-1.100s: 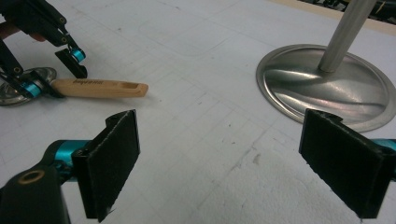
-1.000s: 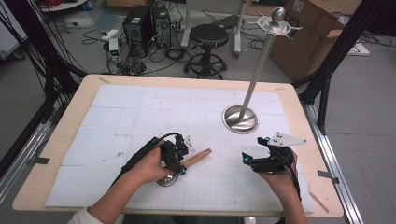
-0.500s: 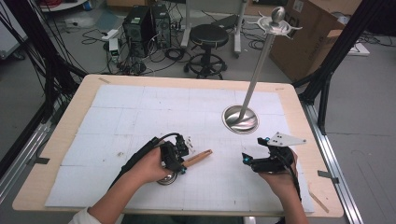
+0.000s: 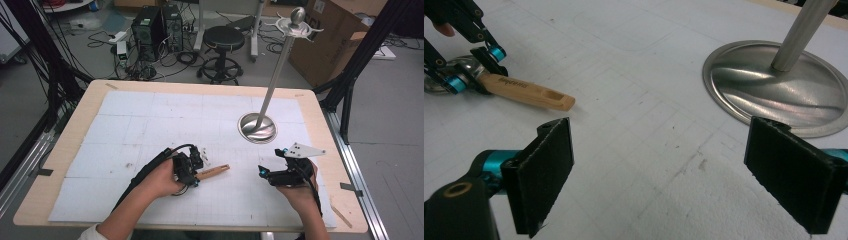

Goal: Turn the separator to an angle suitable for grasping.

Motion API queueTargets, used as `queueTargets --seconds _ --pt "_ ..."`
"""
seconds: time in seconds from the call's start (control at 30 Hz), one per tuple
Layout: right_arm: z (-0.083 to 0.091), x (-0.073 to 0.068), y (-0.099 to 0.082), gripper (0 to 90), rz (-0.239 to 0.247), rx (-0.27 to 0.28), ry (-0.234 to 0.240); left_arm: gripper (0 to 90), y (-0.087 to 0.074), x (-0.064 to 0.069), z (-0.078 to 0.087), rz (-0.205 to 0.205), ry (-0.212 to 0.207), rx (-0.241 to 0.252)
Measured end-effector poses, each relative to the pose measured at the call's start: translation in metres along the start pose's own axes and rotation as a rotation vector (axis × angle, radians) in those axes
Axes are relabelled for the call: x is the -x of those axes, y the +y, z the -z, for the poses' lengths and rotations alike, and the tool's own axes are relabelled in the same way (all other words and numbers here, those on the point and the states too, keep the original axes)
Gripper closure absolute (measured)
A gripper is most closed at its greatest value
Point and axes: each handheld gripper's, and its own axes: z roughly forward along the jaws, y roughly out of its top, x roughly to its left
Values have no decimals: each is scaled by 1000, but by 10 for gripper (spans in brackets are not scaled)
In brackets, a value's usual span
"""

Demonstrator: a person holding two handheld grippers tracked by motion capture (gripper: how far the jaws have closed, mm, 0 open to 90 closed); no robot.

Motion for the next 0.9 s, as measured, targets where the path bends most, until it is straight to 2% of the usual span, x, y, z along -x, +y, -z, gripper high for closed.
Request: queueTargets --seconds 0.1,0.17,0.3,0.43,0.63,0.7,0.8,0.9 --pt "1 -1 0 111 3 -1 -4 691 -8 0 2 -23 -8 61" --pt "0 0 -1 111 0 -2 -2 691 -15 0 4 -37 -31 82" --pt "-3 1 -3 111 -5 -15 0 690 -27 -1 15 -38 -32 168" --pt "-4 0 -2 111 -9 -15 -2 691 -37 -3 30 -28 -28 275" --pt "-6 -4 -2 111 4 -26 2 690 -49 -8 45 -19 0 338" --pt "-7 -5 -2 111 10 -28 4 690 -52 -10 50 -5 -3 361" --pt "-8 -5 -1 111 11 -29 4 690 -56 -12 58 12 -4 419" --pt "-8 -6 -1 111 11 -25 7 691 -59 -14 67 25 -22 483"
